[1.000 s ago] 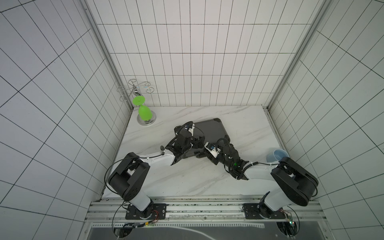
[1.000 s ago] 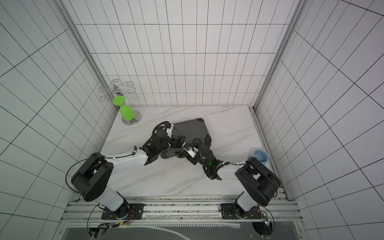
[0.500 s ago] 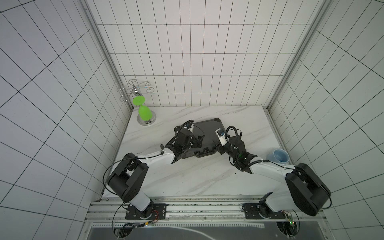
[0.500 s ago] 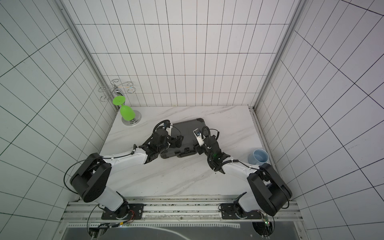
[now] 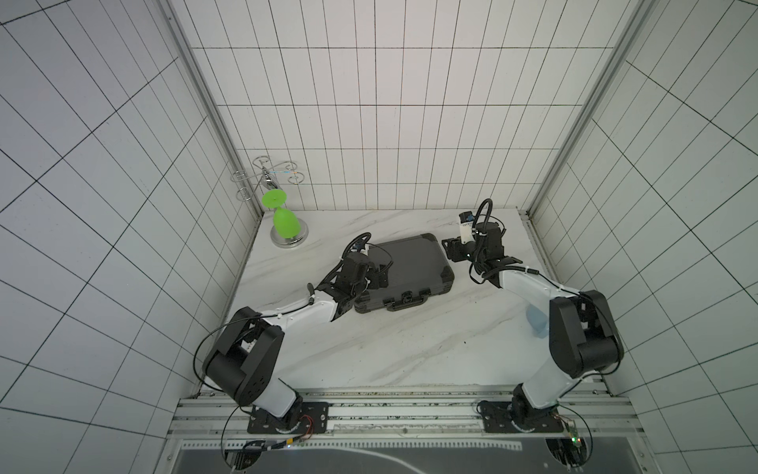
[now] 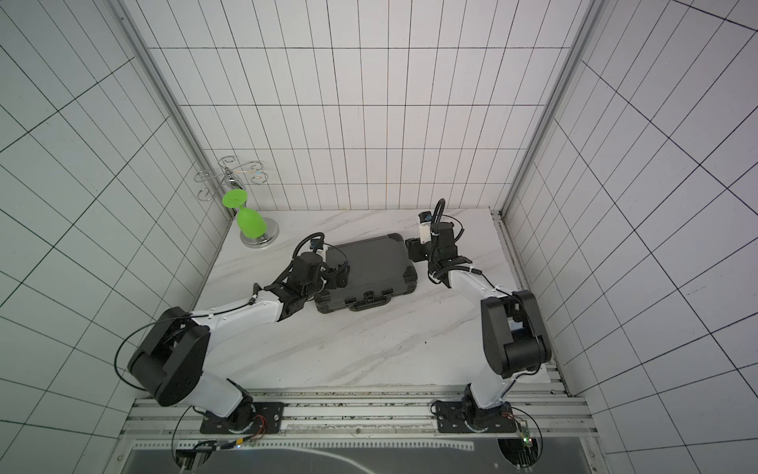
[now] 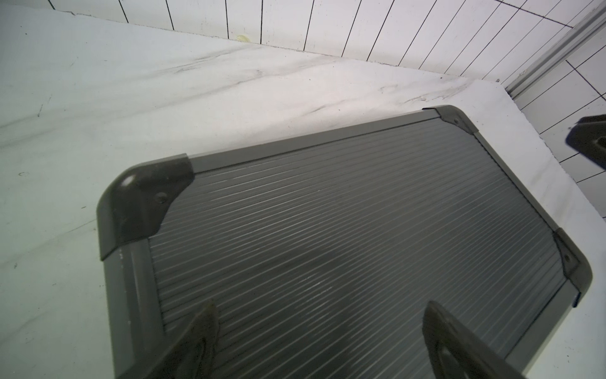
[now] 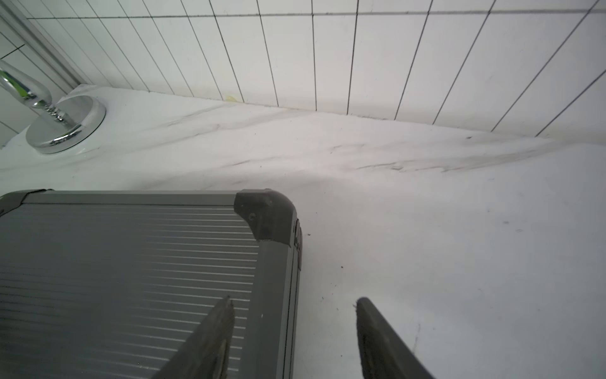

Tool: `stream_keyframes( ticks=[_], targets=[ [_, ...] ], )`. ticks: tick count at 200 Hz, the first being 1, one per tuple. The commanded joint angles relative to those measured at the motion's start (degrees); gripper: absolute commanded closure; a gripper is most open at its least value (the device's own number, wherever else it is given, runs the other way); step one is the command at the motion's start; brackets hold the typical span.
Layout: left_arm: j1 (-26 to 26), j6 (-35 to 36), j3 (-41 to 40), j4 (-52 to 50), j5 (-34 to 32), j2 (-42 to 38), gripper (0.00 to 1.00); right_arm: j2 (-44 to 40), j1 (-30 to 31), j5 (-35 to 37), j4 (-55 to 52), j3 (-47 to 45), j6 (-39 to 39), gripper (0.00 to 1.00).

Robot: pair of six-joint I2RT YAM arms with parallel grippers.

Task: Close the poker set cases
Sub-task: Fasten the fastener on the poker set case.

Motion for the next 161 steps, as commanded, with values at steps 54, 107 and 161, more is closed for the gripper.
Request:
stream_keyframes(
  ticks=[54,107,161],
  targets=[
    [2.0,-1.5,-2.5,-2.8,-0.1,-1.4,0.02,5.6,-1.1,-13.3,-3.3,4.8,5.9,0.56],
    [2.7,-1.0,-2.4,-2.8,0.1,-1.5,0.03,5.3,-1.0,-17.1,-1.2,-1.3,7.5,0.69],
    [4.3,-0.3,-2.4,-3.2,0.4,-1.6,0.03,5.8,1.5,-19.7,1.9,-7.0,9.0,0.69]
  ],
)
